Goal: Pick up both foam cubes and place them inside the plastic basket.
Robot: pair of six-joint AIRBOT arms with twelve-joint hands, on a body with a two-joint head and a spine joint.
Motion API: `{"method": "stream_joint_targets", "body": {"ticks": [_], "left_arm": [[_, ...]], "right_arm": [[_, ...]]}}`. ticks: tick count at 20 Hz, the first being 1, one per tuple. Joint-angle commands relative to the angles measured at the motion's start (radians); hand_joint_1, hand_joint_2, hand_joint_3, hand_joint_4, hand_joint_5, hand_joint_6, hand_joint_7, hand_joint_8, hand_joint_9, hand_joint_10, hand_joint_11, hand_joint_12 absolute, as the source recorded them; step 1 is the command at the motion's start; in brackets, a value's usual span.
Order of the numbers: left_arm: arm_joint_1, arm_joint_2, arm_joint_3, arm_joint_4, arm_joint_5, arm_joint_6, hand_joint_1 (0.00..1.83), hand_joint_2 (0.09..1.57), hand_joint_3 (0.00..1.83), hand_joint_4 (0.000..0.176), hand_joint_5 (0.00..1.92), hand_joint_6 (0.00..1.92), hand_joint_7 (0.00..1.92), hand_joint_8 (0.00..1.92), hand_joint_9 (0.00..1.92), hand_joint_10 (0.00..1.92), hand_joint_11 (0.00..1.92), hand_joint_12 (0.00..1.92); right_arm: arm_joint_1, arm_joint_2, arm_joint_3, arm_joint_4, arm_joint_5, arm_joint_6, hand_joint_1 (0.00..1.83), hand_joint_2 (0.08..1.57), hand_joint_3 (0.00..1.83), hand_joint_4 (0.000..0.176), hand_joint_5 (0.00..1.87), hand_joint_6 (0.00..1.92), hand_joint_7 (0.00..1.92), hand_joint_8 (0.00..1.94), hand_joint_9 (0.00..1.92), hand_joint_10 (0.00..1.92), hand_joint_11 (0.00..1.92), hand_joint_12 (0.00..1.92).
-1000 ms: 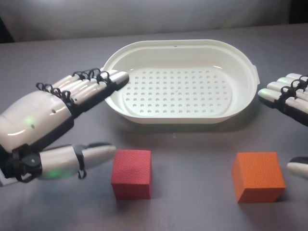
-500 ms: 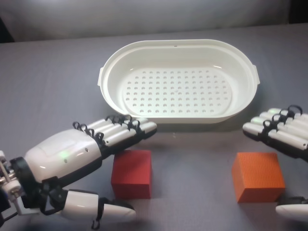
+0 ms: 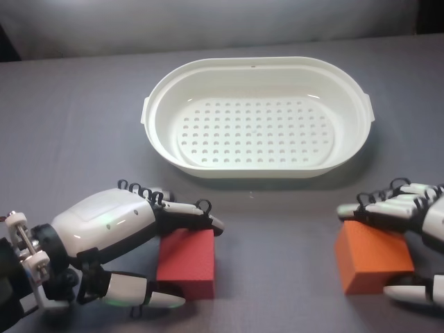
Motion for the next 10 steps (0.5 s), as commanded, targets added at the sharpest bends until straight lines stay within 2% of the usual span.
{"method": "stream_joint_targets", "body": {"ticks": [1,2,3,4,5,6,7,8,9,10], "left_arm": [[-0.004,0.003,-0.005,0.001,-0.103,0.007,1.34,1.17,0.0,0.0,0.79,0.99,0.85,1.28,0.92,1.41,0.88,1.65],[-0.007,0.015,-0.014,0.001,-0.119,0.019,1.36,1.18,0.0,0.0,0.79,1.0,0.82,1.32,0.89,1.5,0.86,1.74],[-0.011,0.027,-0.024,0.001,-0.136,0.029,1.25,1.22,0.01,0.0,0.76,1.12,0.81,1.49,0.85,1.6,0.84,1.84],[-0.016,0.04,-0.034,0.001,-0.165,0.036,1.22,1.23,0.01,0.0,0.73,1.17,0.8,1.54,0.83,1.65,0.83,1.87],[-0.019,0.047,-0.038,0.001,-0.186,0.039,1.19,1.24,0.01,0.0,0.7,1.25,0.81,1.49,0.79,1.55,0.74,1.82],[-0.027,0.058,-0.044,0.001,-0.215,0.049,1.2,1.23,0.0,0.0,0.7,1.24,0.84,1.45,0.8,1.5,0.75,1.77],[-0.041,0.066,-0.046,-0.004,-0.237,0.062,1.2,1.23,0.0,0.0,0.71,1.24,0.85,1.42,0.82,1.46,0.75,1.73],[-0.055,0.071,-0.043,-0.012,-0.247,0.07,1.32,1.2,0.0,0.0,0.7,1.19,0.83,1.3,0.85,1.47,0.74,1.63],[-0.085,0.071,-0.03,-0.021,-0.252,0.078,1.36,1.19,0.0,0.0,0.7,1.18,0.86,1.21,0.87,1.44,0.71,1.55],[-0.12,0.065,-0.009,-0.033,-0.25,0.088,1.36,1.18,0.0,0.0,0.72,1.14,0.88,1.19,0.87,1.45,0.71,1.56]], "right_arm": [[0.005,-0.003,0.0,-0.015,0.083,0.001,1.34,1.22,0.0,0.0,0.66,1.22,0.8,1.31,0.82,1.47,0.68,1.57],[0.015,0.002,-0.003,-0.027,0.095,0.001,1.34,1.24,0.0,0.0,0.61,1.34,0.76,1.35,0.77,1.51,0.61,1.58],[0.023,0.013,-0.009,-0.036,0.112,0.001,1.34,1.24,0.0,0.0,0.61,1.29,0.77,1.36,0.78,1.58,0.59,1.71],[0.028,0.027,-0.017,-0.038,0.144,0.001,1.33,1.24,0.0,0.0,0.62,1.29,0.76,1.36,0.77,1.6,0.58,1.74],[0.03,0.035,-0.02,-0.037,0.166,0.002,1.33,1.25,0.0,0.0,0.59,1.31,0.74,1.38,0.8,1.58,0.65,1.73],[0.037,0.046,-0.023,-0.035,0.196,0.002,1.21,1.27,0.0,0.0,0.58,1.38,0.79,1.46,0.8,1.46,0.72,1.72],[0.054,0.052,-0.021,-0.033,0.214,0.002,1.17,1.29,0.0,0.0,0.57,1.43,0.78,1.5,0.77,1.41,0.72,1.71],[0.069,0.055,-0.016,-0.03,0.224,0.002,1.3,1.25,0.0,0.0,0.6,1.32,0.77,1.39,0.78,1.53,0.62,1.69],[0.098,0.055,-0.003,-0.027,0.227,0.002,1.32,1.24,0.0,0.0,0.62,1.31,0.77,1.36,0.76,1.56,0.57,1.69],[0.131,0.053,0.015,-0.026,0.227,0.001,1.34,1.24,0.0,0.0,0.61,1.28,0.77,1.37,0.78,1.59,0.64,1.73]]}}
